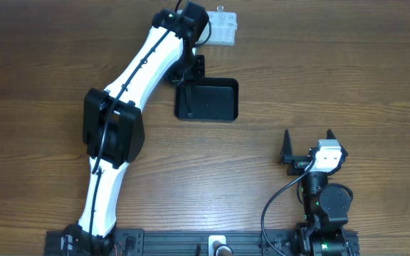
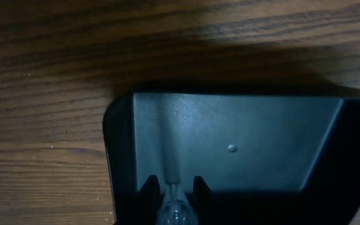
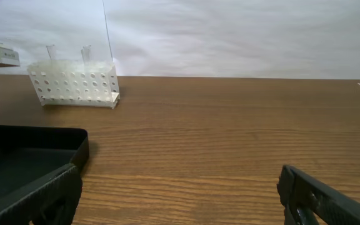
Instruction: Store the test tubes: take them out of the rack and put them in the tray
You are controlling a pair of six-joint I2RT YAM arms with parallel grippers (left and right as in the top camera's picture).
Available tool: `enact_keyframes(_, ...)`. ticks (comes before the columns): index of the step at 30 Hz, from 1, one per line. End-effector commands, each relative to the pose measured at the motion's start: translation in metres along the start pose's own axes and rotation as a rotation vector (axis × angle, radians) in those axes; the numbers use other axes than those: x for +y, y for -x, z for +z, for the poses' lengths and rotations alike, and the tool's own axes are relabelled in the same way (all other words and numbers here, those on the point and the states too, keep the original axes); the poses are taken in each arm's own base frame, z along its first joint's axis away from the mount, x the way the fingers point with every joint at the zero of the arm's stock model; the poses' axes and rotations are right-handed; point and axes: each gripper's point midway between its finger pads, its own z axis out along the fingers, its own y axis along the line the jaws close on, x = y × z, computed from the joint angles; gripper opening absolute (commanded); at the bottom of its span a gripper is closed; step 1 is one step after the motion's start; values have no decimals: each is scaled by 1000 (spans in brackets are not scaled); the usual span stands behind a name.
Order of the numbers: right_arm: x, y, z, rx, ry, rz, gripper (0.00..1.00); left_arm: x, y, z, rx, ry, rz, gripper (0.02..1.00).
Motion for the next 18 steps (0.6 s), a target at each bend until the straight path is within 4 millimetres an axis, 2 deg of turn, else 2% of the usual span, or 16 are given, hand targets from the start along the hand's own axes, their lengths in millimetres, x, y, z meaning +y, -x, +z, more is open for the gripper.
enact_keyframes(1,-1,-1,0,0,-2,4,991,4,3,19,30,4,-24,38)
enact_keyframes(11,-1,-1,0,0,-2,4,991,-1,19,28,-18,-19,-23,38)
enact_keyframes(18,-1,-1,0,0,-2,4,993,2,18,43,6,-7,-26,40)
